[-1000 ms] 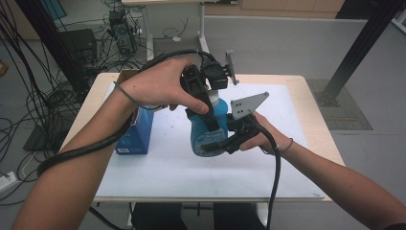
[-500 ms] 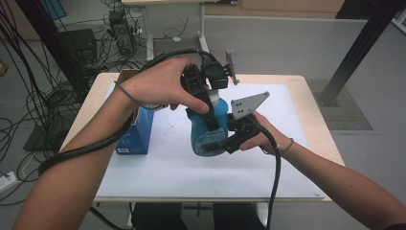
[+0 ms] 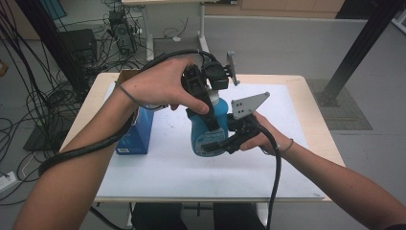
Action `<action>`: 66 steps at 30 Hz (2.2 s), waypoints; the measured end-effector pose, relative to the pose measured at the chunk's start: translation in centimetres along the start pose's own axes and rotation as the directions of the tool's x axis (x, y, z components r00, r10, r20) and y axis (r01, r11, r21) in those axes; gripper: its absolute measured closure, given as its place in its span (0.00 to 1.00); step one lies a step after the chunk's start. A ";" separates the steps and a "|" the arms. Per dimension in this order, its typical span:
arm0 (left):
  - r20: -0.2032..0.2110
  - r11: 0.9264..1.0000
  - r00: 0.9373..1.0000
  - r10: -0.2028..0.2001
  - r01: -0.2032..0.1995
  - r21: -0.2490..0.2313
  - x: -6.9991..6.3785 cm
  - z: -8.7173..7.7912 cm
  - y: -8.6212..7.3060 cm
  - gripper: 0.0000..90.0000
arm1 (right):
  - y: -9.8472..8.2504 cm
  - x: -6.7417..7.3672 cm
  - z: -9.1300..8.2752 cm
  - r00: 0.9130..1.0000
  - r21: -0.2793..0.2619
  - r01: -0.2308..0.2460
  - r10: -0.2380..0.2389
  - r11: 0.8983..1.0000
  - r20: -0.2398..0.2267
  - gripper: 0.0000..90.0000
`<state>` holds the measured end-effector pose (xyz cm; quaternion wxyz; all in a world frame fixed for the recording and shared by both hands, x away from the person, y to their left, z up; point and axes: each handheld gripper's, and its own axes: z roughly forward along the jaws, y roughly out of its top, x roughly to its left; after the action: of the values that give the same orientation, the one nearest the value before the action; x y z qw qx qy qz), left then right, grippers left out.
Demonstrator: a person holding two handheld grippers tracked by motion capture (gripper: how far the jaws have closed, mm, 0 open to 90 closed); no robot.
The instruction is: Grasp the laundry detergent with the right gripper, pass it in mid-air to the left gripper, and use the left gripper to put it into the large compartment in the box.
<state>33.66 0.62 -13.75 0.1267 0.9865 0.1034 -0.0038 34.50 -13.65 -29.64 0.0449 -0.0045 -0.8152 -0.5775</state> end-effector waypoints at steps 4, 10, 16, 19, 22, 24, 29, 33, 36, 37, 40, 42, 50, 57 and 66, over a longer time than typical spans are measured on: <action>-0.001 1.000 1.000 0.001 -0.001 0.001 0.0 -0.1 0.0 0.41 | 0.0 0.0 0.0 1.000 -0.002 0.000 0.000 1.000 0.001 0.45; -0.002 1.000 1.000 0.001 -0.001 -0.001 -0.1 -0.1 0.0 0.41 | 0.1 0.1 -0.1 1.000 -0.003 -0.001 0.001 1.000 0.000 0.45; -0.003 1.000 1.000 0.002 -0.002 -0.002 -0.1 -0.2 0.0 0.42 | 0.1 0.1 -0.1 1.000 -0.007 -0.002 0.002 1.000 -0.004 0.45; -0.004 1.000 1.000 0.003 -0.003 -0.002 -0.1 -0.2 0.1 0.42 | 0.1 0.1 -0.1 1.000 -0.010 -0.003 0.003 1.000 -0.003 0.45; -0.004 1.000 1.000 0.003 -0.003 -0.001 -0.1 -0.3 0.1 0.42 | 0.2 0.1 -0.1 1.000 -0.010 0.000 0.000 1.000 -0.002 0.45; -0.005 1.000 1.000 0.003 -0.003 -0.001 -0.1 -0.3 0.1 0.42 | 0.2 0.1 -0.1 1.000 -0.009 0.000 0.000 1.000 -0.003 0.45; -0.005 1.000 1.000 0.001 -0.001 -0.002 -0.1 -0.3 0.0 0.42 | 0.2 0.1 -0.1 1.000 -0.008 -0.001 0.001 1.000 -0.002 0.45; -0.007 1.000 1.000 -0.003 0.003 -0.001 -0.1 -0.3 0.0 0.42 | 0.2 0.0 -0.1 1.000 -0.009 0.003 -0.003 1.000 -0.006 0.45; -0.010 1.000 1.000 -0.004 0.004 -0.003 -0.1 -0.3 0.0 0.42 | 0.2 0.0 -0.1 1.000 -0.010 0.002 -0.002 1.000 -0.005 0.45; -0.009 1.000 1.000 -0.004 0.004 0.001 -0.1 -0.3 0.0 0.42 | 0.2 0.0 -0.1 1.000 -0.011 0.003 -0.003 1.000 -0.004 0.45; -0.011 1.000 1.000 -0.011 0.011 0.000 -0.1 -0.3 0.1 0.42 | 0.2 0.0 0.0 1.000 -0.011 0.003 -0.003 1.000 -0.006 0.45; -0.019 1.000 1.000 -0.014 0.014 -0.007 -0.1 -0.3 0.1 0.42 | 0.2 -0.1 -0.1 1.000 -0.012 0.003 -0.003 1.000 -0.004 0.45; -0.022 1.000 1.000 -0.015 0.015 0.004 0.2 -0.3 0.4 0.42 | 0.0 -0.4 -0.2 1.000 -0.030 -0.002 0.002 1.000 0.003 0.45; -0.034 1.000 0.999 -0.011 0.012 0.010 0.1 -0.3 0.7 0.42 | -0.1 -0.5 -0.2 1.000 -0.040 -0.002 0.002 0.999 0.010 0.44; -0.050 0.999 0.999 -0.015 0.017 0.036 0.1 -0.2 1.0 0.43 | -0.4 -0.5 -0.4 0.999 -0.066 -0.030 0.031 0.997 0.018 0.31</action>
<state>33.97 -0.27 -13.35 0.1062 0.9876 0.1142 0.0179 35.03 -14.15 -29.97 0.0457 -0.0240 -0.7961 -0.6030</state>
